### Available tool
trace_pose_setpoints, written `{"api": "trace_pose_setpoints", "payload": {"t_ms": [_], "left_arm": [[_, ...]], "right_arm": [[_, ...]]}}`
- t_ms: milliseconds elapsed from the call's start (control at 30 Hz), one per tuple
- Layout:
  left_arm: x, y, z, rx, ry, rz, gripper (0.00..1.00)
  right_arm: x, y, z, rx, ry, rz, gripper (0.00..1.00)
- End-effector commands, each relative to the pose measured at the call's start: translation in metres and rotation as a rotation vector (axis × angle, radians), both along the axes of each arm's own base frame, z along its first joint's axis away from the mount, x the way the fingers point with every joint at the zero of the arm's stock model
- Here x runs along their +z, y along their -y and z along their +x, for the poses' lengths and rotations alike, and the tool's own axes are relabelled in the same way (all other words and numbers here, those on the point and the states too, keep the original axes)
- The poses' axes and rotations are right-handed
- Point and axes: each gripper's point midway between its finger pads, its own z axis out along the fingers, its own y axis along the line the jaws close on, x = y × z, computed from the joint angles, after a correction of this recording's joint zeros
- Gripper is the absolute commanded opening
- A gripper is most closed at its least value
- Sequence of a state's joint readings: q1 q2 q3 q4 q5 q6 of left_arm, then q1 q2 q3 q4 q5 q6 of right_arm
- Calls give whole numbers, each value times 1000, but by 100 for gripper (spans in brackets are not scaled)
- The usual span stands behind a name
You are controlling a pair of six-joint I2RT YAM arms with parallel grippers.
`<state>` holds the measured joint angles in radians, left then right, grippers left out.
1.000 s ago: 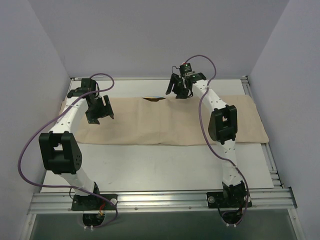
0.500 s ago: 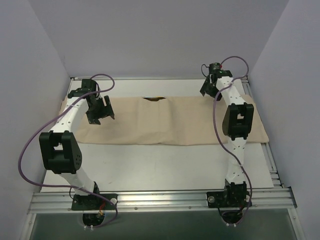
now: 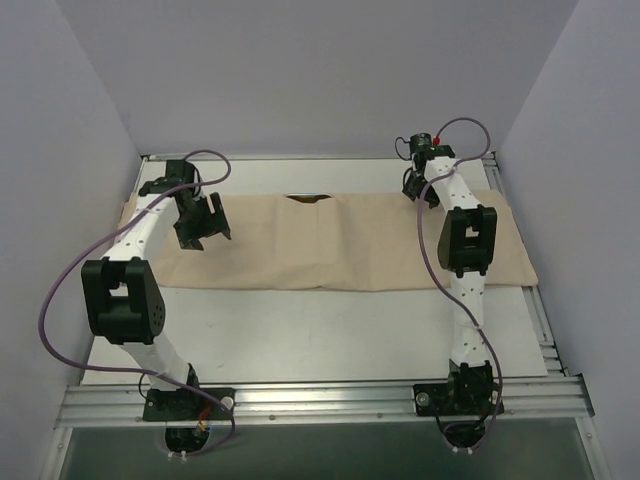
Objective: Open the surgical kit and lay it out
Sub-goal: Open the surgical kit at the center of the board.
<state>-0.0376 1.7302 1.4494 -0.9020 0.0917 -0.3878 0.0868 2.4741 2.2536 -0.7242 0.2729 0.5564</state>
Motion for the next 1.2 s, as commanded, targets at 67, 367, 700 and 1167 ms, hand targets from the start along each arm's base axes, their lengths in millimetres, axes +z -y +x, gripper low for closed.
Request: {"api": "trace_pose_setpoints", "payload": {"t_ms": [67,367,700,1167], "left_arm": [[3,7,12,-21,36,-26,84],[1,6,14,-28,28,-22,84],[2,4,14,-26,28,-11,84],[4,6,8,14,5,-50,84]], "right_arm": [[-6,14,1,-59,-13,-41,51],[-18,11,5,-66,-19,-22,44],[-13,5,5,-69,-3,12,19],[23,-12,-5,-23,38,107,0]]}}
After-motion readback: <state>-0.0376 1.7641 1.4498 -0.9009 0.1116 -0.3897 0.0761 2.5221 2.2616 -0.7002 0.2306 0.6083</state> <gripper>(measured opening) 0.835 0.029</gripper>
